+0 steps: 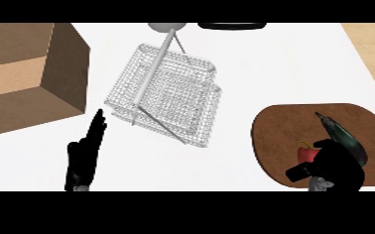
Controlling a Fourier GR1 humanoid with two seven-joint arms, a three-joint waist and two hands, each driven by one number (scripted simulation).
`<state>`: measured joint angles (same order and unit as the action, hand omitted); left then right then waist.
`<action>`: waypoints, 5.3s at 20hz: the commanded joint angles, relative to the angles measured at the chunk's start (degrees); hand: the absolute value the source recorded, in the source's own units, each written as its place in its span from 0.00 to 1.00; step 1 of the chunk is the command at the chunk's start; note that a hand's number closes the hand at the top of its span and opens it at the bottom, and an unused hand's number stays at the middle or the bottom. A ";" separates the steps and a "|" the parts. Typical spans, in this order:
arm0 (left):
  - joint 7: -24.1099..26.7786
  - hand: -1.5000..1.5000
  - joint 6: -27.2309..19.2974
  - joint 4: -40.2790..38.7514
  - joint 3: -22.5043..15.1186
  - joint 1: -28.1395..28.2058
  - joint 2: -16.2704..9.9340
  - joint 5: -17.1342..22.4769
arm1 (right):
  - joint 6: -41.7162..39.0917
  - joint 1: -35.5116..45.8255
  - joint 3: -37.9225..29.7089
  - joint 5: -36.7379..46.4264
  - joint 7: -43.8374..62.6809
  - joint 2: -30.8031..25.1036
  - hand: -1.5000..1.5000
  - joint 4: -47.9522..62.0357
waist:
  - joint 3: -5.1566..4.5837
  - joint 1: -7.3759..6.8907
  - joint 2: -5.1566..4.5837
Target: Pick the bell pepper from the cutting board and place it in the tiered basket
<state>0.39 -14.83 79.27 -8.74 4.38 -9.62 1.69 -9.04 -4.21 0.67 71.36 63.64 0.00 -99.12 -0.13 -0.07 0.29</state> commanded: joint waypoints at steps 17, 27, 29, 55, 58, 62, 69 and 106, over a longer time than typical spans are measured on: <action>-0.33 0.50 2.51 -0.36 2.24 0.06 -0.67 0.19 | -3.99 -2.45 32.76 -0.43 -20.03 -0.11 1.00 -0.48 | 0.12 -0.31 -0.14; -4.03 0.50 -0.95 1.43 0.15 -0.87 2.45 -2.30 | 2.47 -4.22 42.00 -3.79 -6.26 -0.01 1.00 -30.57 | 0.12 1.09 0.10; -1.49 0.50 0.85 1.88 1.19 2.60 0.37 -1.47 | -0.01 -1.68 42.30 -0.92 -3.59 -0.01 1.00 -38.81 | 0.05 0.68 0.27; -4.64 0.50 2.06 1.92 0.66 -1.20 1.27 -2.50 | -12.50 50.68 21.00 -14.60 12.94 -0.03 1.00 -18.35 | -0.03 -1.43 -0.26; -2.62 0.50 1.42 0.14 1.61 -1.51 1.82 -2.58 | -9.58 54.70 18.59 -18.79 9.59 -0.03 1.00 -10.37 | 0.01 -1.28 -0.39; -0.91 0.50 2.96 0.05 0.82 0.56 1.69 -2.52 | -6.98 59.28 19.95 -20.32 8.26 -0.03 1.00 -0.86 | 0.02 -1.26 -0.36; -3.31 0.50 1.19 0.52 0.73 -1.31 3.02 -3.78 | 3.83 59.38 22.95 -18.94 4.39 -0.02 1.00 13.10 | 0.07 -1.06 -0.44; -2.11 0.50 2.32 3.41 4.81 4.44 0.95 -2.03 | 39.57 31.51 1.92 -33.52 -1.07 -15.36 0.00 -13.84 | 0.24 3.11 0.63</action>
<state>-1.83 -13.20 81.51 -4.88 6.87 -7.63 -1.16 33.41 36.10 7.32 41.29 58.77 -10.77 -101.75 0.06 2.36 0.85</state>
